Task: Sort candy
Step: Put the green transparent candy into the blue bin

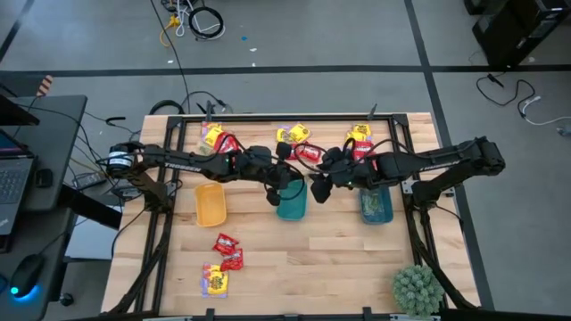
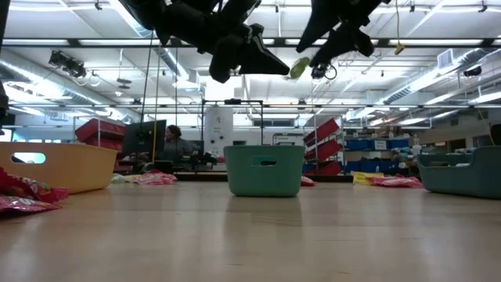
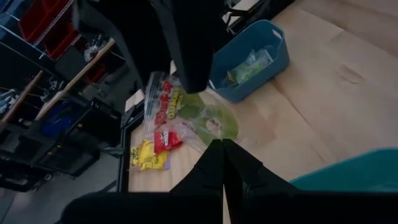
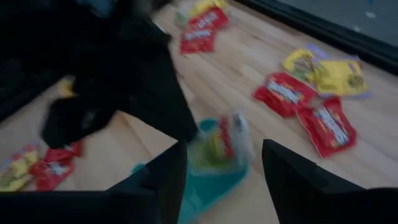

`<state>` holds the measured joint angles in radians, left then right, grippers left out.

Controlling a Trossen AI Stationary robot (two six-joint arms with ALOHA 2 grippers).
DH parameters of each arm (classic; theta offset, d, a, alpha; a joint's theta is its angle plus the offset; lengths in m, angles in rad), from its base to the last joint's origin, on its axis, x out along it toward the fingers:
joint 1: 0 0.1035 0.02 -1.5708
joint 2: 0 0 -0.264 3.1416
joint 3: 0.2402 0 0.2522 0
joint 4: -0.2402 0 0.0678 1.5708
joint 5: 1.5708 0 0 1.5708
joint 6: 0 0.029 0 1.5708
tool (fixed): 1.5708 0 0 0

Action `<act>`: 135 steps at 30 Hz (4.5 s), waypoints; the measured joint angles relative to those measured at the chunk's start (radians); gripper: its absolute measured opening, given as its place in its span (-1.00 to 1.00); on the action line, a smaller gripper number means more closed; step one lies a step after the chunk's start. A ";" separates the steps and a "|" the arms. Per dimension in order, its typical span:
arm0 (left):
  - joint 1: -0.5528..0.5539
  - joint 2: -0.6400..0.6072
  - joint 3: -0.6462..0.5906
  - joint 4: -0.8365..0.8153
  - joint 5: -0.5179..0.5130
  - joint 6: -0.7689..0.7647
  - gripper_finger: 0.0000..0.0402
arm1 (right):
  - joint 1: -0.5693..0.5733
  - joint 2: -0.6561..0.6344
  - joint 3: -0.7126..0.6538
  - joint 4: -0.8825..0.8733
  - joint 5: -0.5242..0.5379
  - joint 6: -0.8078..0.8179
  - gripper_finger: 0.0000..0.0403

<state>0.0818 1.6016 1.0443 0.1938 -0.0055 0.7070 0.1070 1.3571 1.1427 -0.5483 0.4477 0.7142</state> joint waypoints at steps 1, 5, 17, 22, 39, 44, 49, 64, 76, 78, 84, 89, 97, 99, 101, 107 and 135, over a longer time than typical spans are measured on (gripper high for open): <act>0.000 0.000 0.000 -0.001 0.000 -0.003 -1.00 | 0.000 0.000 0.000 0.012 0.000 -0.017 -0.14; 0.000 0.000 0.000 -0.002 -0.001 -0.035 -0.99 | 0.000 0.000 0.000 0.017 0.000 -0.076 -0.57; 0.003 -0.014 0.000 -0.082 0.016 -0.113 -0.81 | 0.008 -0.016 0.000 -0.014 0.023 -0.149 -1.00; 0.017 -0.032 -0.006 -0.134 0.045 -0.164 -0.69 | 0.011 -0.067 0.000 -0.142 0.026 -0.102 -1.00; 0.133 -0.128 -0.260 0.174 0.249 -0.401 -0.73 | 0.091 -0.117 -0.139 -0.778 -0.398 0.392 -1.00; 0.168 -0.173 -0.320 0.236 0.250 -0.432 -0.73 | 0.089 -0.117 -0.239 -0.744 -0.488 0.443 -1.00; 0.206 -0.200 -0.360 0.238 0.252 -0.460 -0.73 | 0.069 -0.115 -0.294 -0.728 -0.500 0.477 -1.00; 0.329 -0.205 -0.396 0.200 0.335 -0.542 -0.80 | 0.042 -0.114 -0.158 -0.813 -0.391 0.413 -0.29; 0.450 -0.205 -0.513 0.400 0.490 -0.628 -0.99 | -0.236 -0.018 -0.100 -0.114 -0.299 -0.114 -0.51; 0.464 -0.205 -0.550 0.462 0.499 -0.653 -0.99 | -0.298 0.037 -0.100 0.017 -0.357 -0.187 -0.62; 0.491 -0.205 -0.621 0.550 0.499 -0.686 -0.99 | -0.423 0.243 -0.016 0.181 -0.422 -0.271 -0.63; 0.493 -0.205 -0.625 0.548 0.500 -0.685 -1.00 | -0.476 0.408 0.127 0.200 -0.422 -0.296 -0.48; 0.492 -0.205 -0.625 0.543 0.500 -0.683 -1.00 | -0.530 0.577 0.269 0.194 -0.422 -0.285 -0.26; 0.492 -0.205 -0.625 0.544 0.500 -0.682 -1.00 | -0.542 0.604 0.279 0.195 -0.423 -0.268 -0.22; 0.492 -0.205 -0.625 0.546 0.500 -0.682 -1.00 | -0.553 0.627 0.280 0.201 -0.422 -0.249 -0.19; 0.492 -0.204 -0.625 0.546 0.500 -0.682 -1.00 | -0.579 0.683 0.280 0.243 -0.410 -0.219 -0.14; 0.492 -0.204 -0.625 0.517 0.493 -0.666 -1.00 | -0.653 0.749 0.281 0.212 -0.450 -0.292 -0.53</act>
<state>0.5741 1.3975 0.4194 0.7112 0.4877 0.0410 -0.5456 2.1062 1.4237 -0.3367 -0.0026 0.4222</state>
